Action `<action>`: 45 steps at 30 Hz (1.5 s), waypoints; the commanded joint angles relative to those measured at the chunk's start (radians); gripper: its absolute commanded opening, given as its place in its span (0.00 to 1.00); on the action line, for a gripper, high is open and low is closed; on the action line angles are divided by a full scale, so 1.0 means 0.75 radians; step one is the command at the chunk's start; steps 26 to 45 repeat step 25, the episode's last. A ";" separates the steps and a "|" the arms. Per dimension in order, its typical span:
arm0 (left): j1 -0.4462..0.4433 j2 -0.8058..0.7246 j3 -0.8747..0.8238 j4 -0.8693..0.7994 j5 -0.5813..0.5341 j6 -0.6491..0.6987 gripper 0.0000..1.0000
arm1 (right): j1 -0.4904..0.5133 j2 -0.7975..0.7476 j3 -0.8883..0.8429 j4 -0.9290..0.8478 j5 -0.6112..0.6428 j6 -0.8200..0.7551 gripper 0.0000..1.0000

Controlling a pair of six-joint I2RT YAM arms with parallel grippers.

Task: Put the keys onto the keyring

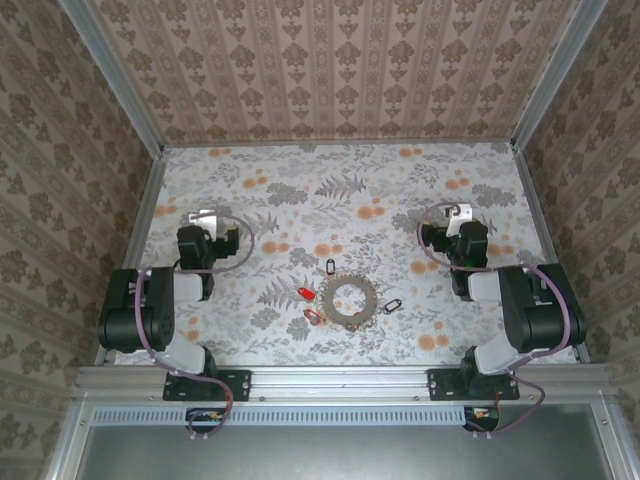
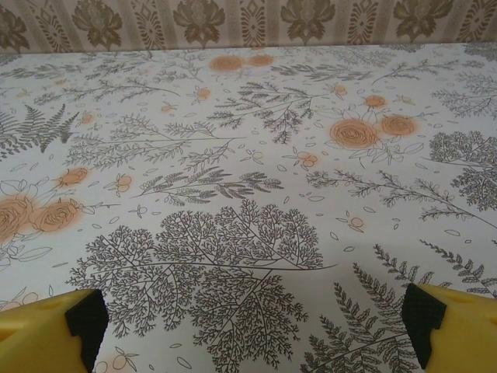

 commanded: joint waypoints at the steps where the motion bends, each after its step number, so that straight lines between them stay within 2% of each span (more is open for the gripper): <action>1: -0.001 -0.017 0.012 0.035 0.016 -0.022 1.00 | 0.008 -0.014 0.019 -0.014 0.031 0.011 1.00; 45: 0.001 -0.015 0.012 0.033 0.021 -0.024 1.00 | 0.012 -0.012 0.020 -0.016 0.033 0.005 1.00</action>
